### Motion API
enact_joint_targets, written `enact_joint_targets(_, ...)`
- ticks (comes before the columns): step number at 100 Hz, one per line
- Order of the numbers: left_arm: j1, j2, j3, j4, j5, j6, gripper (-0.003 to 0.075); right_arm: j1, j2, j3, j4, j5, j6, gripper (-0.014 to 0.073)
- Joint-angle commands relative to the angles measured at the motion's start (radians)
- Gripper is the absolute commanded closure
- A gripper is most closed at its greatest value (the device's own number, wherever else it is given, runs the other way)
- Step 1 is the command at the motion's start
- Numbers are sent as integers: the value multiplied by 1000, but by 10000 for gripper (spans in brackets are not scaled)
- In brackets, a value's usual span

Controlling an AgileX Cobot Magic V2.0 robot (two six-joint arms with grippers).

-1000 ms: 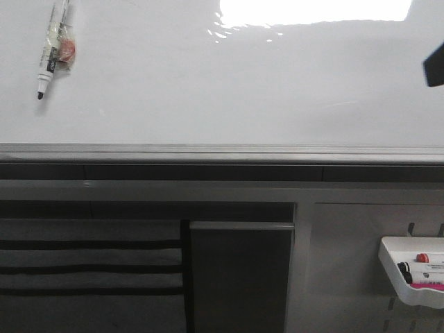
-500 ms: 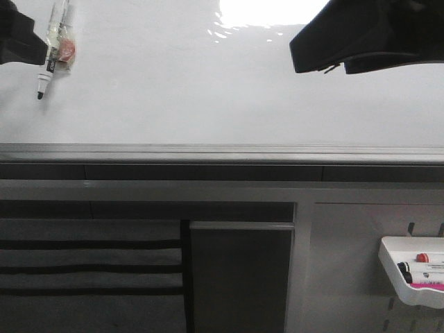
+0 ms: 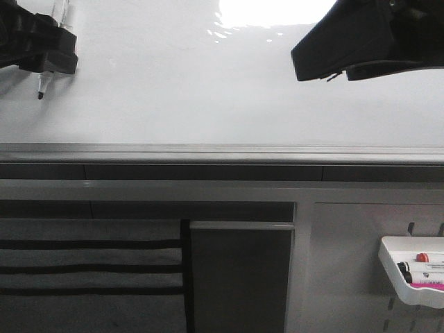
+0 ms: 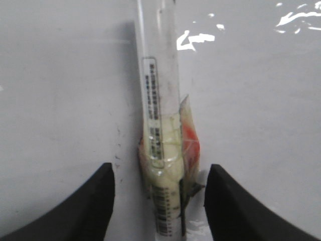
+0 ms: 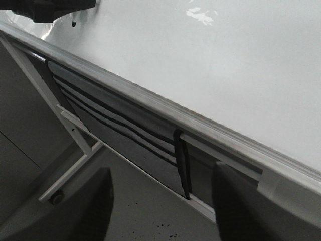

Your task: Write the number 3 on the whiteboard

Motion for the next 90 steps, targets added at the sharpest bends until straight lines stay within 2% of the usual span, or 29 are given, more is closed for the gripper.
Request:
enact_joint_targets(1,-7,-17,-32,3,-70,1,416,2,-8,-34,-9,-64,-10,206)
enact_joint_targets(35,-7,-17,-36,3,18,1,645,2,-8,-34,-9,-64,-10,206)
enact_joint_targets(47,-7,-56,-38,3,57,1,698,2,-8,-34,-9,-64,-10,206)
enact_joint_targets(62,-7,-178,-43,3,186,1,741,-1,-37,-50,-9,-19,-10,206)
enact_joint_targets(75,-7,-293,-97,3,413,34,741,-38,-50,-127,2,150,-2,206)
enact_joint_targets(90,-33,-361,-201,-17,825,200,741,-102,-48,-218,2,313,-2,206)
